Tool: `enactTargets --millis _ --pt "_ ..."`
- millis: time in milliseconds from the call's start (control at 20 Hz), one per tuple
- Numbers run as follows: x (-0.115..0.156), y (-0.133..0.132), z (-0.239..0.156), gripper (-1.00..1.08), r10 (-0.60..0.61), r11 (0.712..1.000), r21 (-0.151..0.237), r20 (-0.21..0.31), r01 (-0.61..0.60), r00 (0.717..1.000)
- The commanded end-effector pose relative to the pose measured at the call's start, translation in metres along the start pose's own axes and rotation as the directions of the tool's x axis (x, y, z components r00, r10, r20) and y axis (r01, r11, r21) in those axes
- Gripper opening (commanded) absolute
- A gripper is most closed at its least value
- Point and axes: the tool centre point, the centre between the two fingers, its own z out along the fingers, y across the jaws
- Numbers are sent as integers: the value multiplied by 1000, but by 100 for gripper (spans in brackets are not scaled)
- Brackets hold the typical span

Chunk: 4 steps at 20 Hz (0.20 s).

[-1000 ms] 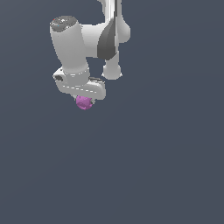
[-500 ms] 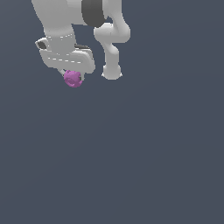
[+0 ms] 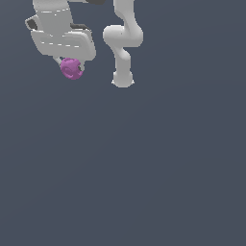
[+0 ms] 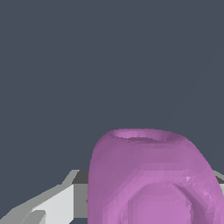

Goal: Pick up the object and move it to a goal position.

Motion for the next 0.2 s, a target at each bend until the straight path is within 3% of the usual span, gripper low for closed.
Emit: enactTargets --millis 0,150 --pt "-3 3 -6 -100 -1 1000 -1 1 1 1000" --pt "-3 5 -8 -100 -1 1000 -1 1 1 1000"
